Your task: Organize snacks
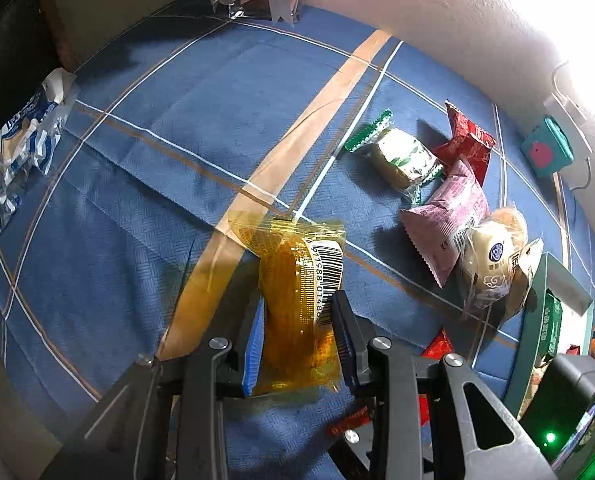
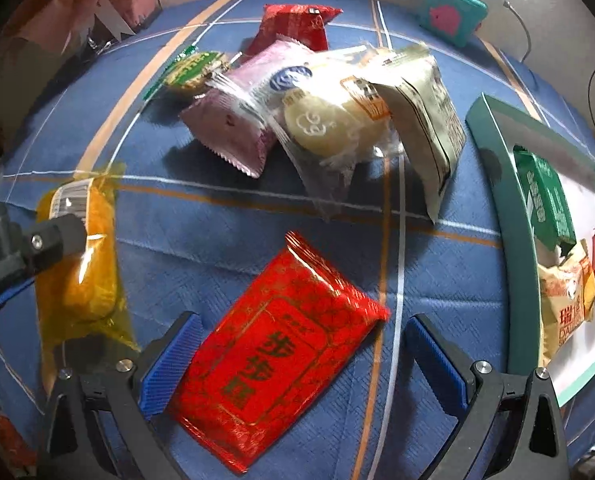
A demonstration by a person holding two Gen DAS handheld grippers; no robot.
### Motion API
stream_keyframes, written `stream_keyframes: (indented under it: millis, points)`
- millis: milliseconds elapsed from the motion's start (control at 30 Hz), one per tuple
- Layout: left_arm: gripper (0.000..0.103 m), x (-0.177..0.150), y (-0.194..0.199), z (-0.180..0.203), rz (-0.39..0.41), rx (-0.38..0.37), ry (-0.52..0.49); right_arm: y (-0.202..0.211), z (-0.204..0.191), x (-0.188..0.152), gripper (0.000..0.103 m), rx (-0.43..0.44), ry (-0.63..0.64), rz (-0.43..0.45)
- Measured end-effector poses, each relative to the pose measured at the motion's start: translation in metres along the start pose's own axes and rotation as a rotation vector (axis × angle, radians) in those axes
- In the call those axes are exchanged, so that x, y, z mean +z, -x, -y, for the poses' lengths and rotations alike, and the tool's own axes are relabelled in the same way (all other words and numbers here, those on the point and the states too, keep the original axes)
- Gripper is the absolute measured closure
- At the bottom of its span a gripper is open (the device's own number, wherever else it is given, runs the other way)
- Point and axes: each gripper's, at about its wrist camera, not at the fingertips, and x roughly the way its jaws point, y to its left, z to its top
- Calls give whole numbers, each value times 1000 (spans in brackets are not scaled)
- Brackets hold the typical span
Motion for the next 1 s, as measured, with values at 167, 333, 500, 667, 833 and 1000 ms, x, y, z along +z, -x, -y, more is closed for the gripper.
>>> stream_keyframes:
  millis: [167,333,500,667,833,1000]
  points:
    - [69,-1,-2,4,-4,-2,-12,-5,19,-17,0,15,-13,-45]
    - [69,-1,-4,9,-6,-3,-28,-8,30,-19,2,33,-12,-63]
    - [68,1,-8,17,-6,10,-52,-1,40,-30,21,28,-1,-47]
    - [59,2,-15,23,-11,40,-73,9,52,-38,48,37,14,-26]
    - [56,2,-27,28,-21,90,-94,35,94,-43,53,67,7,-25]
    - [58,3,-40,29,-39,120,-91,50,123,-36,53,122,-11,-27]
